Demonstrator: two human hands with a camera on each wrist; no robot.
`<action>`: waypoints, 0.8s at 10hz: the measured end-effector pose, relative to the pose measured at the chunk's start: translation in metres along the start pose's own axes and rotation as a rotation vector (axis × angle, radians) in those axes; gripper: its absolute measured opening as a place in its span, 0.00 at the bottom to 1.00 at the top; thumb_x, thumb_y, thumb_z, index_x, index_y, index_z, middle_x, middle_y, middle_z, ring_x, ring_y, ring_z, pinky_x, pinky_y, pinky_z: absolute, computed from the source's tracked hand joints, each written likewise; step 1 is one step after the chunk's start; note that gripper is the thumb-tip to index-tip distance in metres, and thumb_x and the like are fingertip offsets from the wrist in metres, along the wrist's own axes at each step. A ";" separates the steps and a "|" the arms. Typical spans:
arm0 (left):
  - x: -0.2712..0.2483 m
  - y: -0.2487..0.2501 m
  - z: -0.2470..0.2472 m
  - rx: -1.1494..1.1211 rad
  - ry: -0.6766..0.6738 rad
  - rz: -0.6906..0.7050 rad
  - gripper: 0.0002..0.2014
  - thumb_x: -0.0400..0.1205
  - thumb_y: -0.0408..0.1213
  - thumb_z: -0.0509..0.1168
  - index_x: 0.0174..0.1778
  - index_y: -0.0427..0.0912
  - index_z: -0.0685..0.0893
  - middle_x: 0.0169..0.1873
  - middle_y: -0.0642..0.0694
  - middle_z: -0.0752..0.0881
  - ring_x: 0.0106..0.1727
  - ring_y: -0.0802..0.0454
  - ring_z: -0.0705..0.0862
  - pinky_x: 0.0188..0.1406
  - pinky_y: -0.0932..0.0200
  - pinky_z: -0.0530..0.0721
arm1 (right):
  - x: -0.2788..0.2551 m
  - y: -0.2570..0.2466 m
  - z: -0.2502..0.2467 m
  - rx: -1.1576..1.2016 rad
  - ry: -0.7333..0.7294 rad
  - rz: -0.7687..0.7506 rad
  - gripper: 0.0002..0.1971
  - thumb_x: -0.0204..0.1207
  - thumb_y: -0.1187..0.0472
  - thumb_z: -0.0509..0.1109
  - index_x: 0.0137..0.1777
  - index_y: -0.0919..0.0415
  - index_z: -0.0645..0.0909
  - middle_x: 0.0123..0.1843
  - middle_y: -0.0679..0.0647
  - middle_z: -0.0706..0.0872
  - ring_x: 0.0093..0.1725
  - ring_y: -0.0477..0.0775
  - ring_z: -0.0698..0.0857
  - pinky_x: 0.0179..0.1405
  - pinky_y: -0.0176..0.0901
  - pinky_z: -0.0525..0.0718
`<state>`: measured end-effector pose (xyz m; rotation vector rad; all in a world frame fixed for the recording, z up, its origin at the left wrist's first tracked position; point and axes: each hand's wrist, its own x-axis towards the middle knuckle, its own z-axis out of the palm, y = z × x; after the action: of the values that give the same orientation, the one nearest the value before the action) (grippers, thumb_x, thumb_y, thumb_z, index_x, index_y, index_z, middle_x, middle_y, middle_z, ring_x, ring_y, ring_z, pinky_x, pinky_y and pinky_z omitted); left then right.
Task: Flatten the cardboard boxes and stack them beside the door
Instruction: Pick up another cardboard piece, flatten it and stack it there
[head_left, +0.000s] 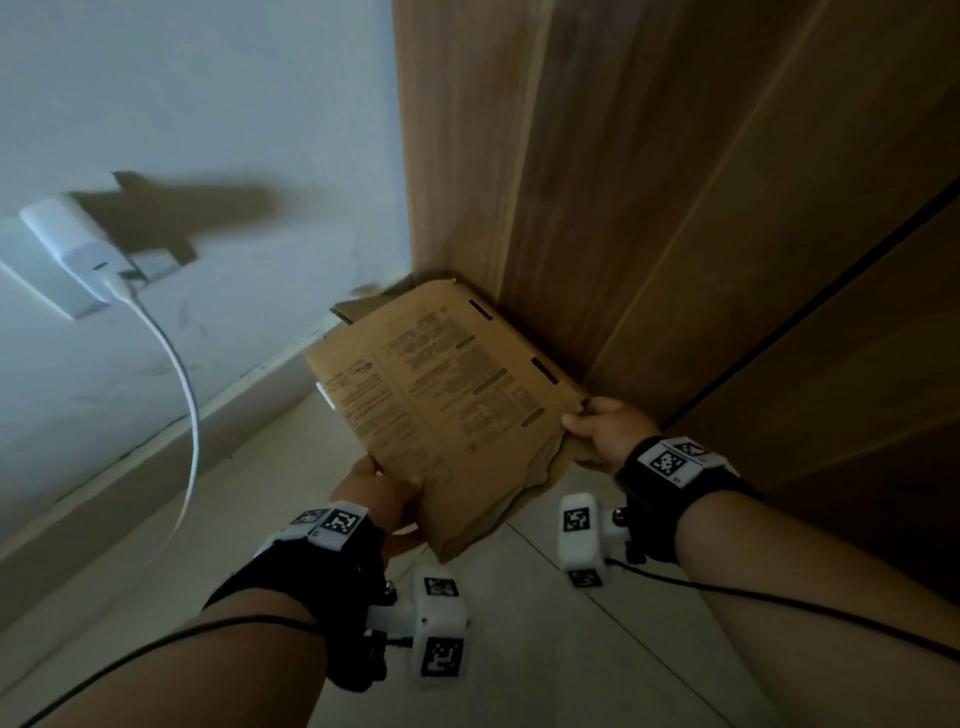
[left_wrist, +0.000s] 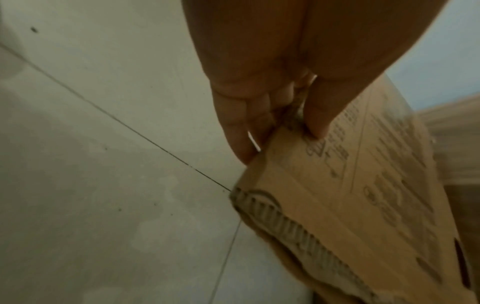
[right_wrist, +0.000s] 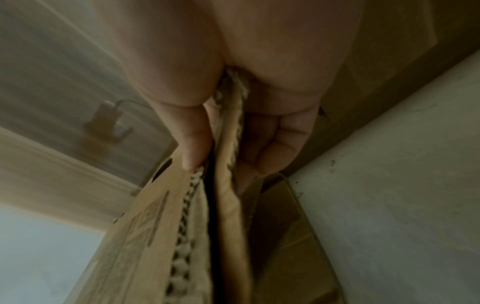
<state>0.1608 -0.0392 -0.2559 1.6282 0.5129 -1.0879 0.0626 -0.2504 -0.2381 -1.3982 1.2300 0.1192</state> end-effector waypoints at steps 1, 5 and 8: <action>0.012 -0.006 0.002 0.030 0.016 -0.013 0.21 0.81 0.27 0.62 0.68 0.47 0.73 0.59 0.40 0.83 0.55 0.38 0.84 0.47 0.44 0.85 | 0.020 -0.001 0.006 -0.060 -0.012 0.044 0.16 0.78 0.63 0.68 0.65 0.63 0.79 0.57 0.62 0.83 0.53 0.62 0.82 0.52 0.54 0.84; 0.057 -0.008 0.011 0.212 0.184 0.068 0.23 0.75 0.29 0.69 0.66 0.30 0.74 0.59 0.29 0.84 0.55 0.33 0.87 0.50 0.37 0.88 | 0.052 0.017 0.042 -0.506 0.218 -0.119 0.26 0.81 0.52 0.61 0.79 0.42 0.62 0.79 0.58 0.68 0.72 0.65 0.75 0.64 0.54 0.78; 0.085 -0.018 0.017 0.267 0.213 0.000 0.34 0.68 0.34 0.72 0.71 0.36 0.72 0.62 0.33 0.83 0.58 0.32 0.85 0.53 0.39 0.87 | 0.061 0.021 0.048 -1.151 0.082 -0.124 0.35 0.77 0.35 0.53 0.82 0.39 0.45 0.80 0.61 0.56 0.76 0.65 0.61 0.70 0.62 0.68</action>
<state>0.1821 -0.0645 -0.3379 1.9918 0.5223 -1.0216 0.1015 -0.2425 -0.3078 -2.4672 1.1546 0.7821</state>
